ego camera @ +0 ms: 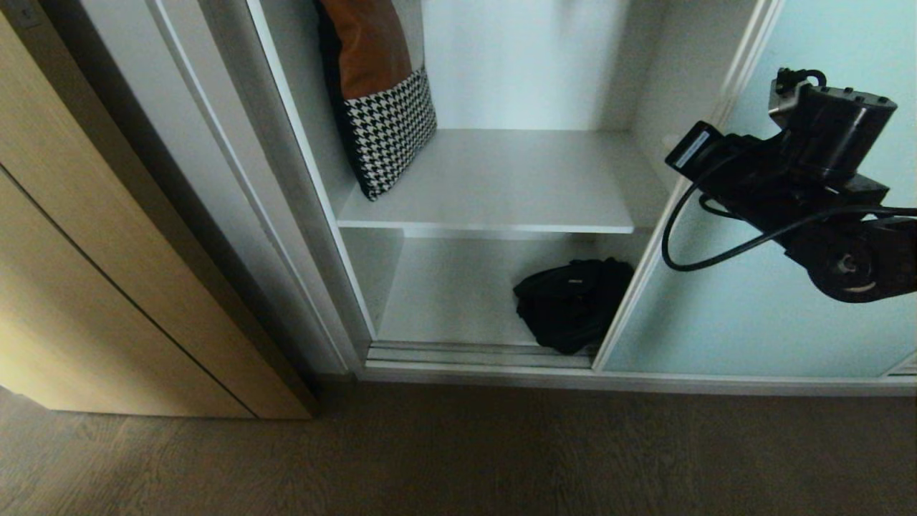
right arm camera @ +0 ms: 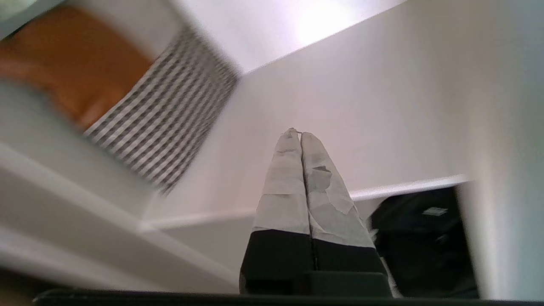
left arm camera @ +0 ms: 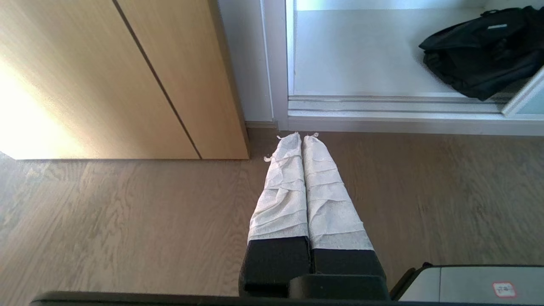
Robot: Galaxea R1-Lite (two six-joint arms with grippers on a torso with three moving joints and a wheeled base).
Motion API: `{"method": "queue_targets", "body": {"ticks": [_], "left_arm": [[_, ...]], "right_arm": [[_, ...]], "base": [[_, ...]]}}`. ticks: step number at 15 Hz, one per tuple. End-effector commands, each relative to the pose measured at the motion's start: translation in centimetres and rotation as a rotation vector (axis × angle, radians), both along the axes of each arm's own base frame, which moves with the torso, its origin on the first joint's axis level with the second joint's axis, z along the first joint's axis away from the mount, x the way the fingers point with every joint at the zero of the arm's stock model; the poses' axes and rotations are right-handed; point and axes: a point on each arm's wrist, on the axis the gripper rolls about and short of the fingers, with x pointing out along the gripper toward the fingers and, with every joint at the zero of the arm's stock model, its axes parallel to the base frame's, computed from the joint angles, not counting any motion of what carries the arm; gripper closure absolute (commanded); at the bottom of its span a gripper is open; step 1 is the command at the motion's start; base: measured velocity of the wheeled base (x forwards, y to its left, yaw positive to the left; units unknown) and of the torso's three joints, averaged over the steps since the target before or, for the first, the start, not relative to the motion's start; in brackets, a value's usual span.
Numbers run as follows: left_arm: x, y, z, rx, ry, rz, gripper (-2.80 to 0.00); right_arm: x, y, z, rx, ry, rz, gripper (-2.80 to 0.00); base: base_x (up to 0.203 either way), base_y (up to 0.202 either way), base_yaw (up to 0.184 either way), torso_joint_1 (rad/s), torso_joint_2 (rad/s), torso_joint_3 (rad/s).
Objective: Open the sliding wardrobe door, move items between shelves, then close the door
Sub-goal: Open the door
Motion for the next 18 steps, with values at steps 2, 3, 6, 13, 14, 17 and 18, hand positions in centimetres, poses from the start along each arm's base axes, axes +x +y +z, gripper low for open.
{"method": "queue_targets", "body": {"ticks": [2,3,6,13,14,17,18], "left_arm": [[0.0,0.0,0.0,0.000,0.002,0.001,0.00],[0.0,0.0,0.0,0.000,0.002,0.001,0.00],[0.0,0.0,0.0,0.000,0.002,0.001,0.00],[0.0,0.0,0.0,0.000,0.002,0.001,0.00],[0.0,0.0,0.0,0.000,0.002,0.001,0.00],[0.0,0.0,0.0,0.000,0.002,0.001,0.00],[0.0,0.0,0.0,0.000,0.002,0.001,0.00]], "right_arm": [[-5.2,-0.2,2.1,0.000,-0.085,0.085,0.00],[-6.5,-0.4,2.8,0.003,-0.113,0.096,0.00],[-11.2,-1.4,5.4,0.029,-0.205,0.109,0.00],[-24.1,-5.3,4.5,-0.107,-0.161,-0.003,0.00],[-25.9,-5.6,3.0,-0.123,-0.131,-0.019,0.00],[-31.1,-6.3,-1.4,-0.210,-0.099,-0.069,0.00],[-32.6,-6.4,-2.7,-0.234,-0.094,-0.083,0.00]], "base": [[0.000,0.000,0.000,0.000,0.00,0.000],[0.000,0.000,0.000,0.000,0.00,0.000],[0.000,0.000,0.000,0.000,0.00,0.000],[0.000,0.000,0.000,0.000,0.00,0.000],[0.000,0.000,0.000,0.000,0.00,0.000],[0.000,0.000,0.000,0.000,0.00,0.000],[0.000,0.000,0.000,0.000,0.00,0.000]]}}
